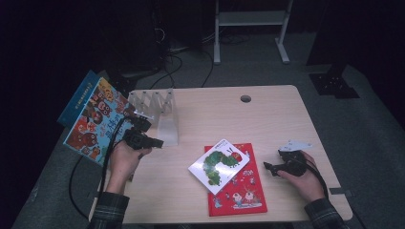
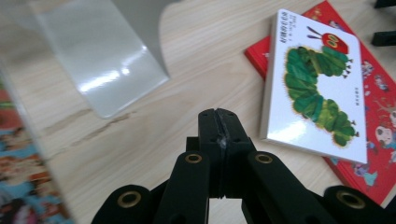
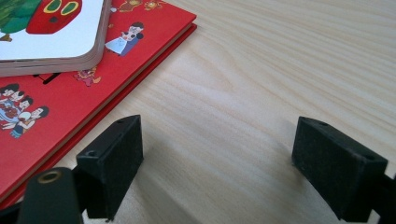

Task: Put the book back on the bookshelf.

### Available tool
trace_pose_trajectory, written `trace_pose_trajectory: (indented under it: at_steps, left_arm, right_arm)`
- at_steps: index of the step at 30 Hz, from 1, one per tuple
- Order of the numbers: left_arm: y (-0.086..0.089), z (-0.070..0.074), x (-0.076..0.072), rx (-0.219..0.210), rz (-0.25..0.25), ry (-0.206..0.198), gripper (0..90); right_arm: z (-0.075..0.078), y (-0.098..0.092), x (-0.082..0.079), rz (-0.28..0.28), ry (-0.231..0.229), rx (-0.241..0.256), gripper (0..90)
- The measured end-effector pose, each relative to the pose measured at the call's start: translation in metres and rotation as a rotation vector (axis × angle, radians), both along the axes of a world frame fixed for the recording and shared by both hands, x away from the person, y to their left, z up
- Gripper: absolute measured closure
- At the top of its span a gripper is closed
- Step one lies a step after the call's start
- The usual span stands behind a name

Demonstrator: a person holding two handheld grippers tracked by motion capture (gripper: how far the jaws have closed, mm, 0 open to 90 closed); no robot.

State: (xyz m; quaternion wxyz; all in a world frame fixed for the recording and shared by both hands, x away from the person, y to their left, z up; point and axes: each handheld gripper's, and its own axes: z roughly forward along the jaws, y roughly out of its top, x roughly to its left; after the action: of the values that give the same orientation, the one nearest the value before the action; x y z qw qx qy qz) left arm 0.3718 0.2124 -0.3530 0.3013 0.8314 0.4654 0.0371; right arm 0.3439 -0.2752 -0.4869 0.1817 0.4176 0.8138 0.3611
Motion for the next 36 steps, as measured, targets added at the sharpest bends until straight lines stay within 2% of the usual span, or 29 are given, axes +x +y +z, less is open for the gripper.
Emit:
trace_pose_trajectory:
  at_steps: [3,8,14,16,18,20,22,24,26,29,33,36]
  left_arm:
    - [-0.005,-0.013,-0.003,-0.024,-0.004,0.002,89.4]
    - [-0.016,-0.032,-0.008,-0.008,-0.013,-0.005,87.9]
    - [-0.025,-0.049,-0.015,-0.01,-0.029,-0.026,86.2]
    - [-0.027,-0.056,-0.014,-0.003,-0.042,-0.01,84.4]
    - [-0.027,-0.059,-0.014,0.004,-0.042,-0.013,81.9]
    - [-0.027,-0.06,-0.014,0.0,-0.042,-0.013,77.8]
    - [-0.027,-0.064,-0.013,0.007,-0.048,-0.031,70.4]
    - [-0.027,-0.067,-0.013,0.005,-0.042,-0.039,63.5]
    - [-0.028,-0.07,-0.011,0.008,-0.034,-0.034,57.0]
    - [-0.03,-0.074,-0.009,0.015,-0.032,-0.03,50.7]
    - [-0.032,-0.077,-0.005,-0.01,-0.019,-0.029,42.4]
    - [-0.036,-0.08,-0.002,-0.009,-0.018,-0.026,38.2]
  right_arm:
    - [0.0,0.0,0.0,0.0,0.0,0.0,15.5]
    - [0.0,0.0,0.0,0.002,0.001,0.0,15.5]
    - [0.0,0.0,0.0,0.002,0.002,0.0,15.6]
    - [0.0,0.0,-0.001,0.002,0.002,-0.001,15.7]
    - [0.0,0.0,-0.001,0.003,0.001,0.0,16.5]
    - [0.0,0.001,-0.002,0.004,-0.001,0.003,19.2]
    - [0.002,0.001,-0.004,0.011,-0.006,-0.002,28.4]
    - [0.006,0.003,-0.007,0.011,-0.042,-0.022,35.7]
    - [0.01,0.003,-0.01,0.026,-0.045,0.02,39.9]
    - [0.014,0.007,-0.015,0.057,-0.033,0.062,40.1]
    - [0.015,0.019,-0.021,0.113,-0.021,0.075,37.6]
    - [0.016,0.028,-0.025,0.144,-0.012,0.095,33.5]
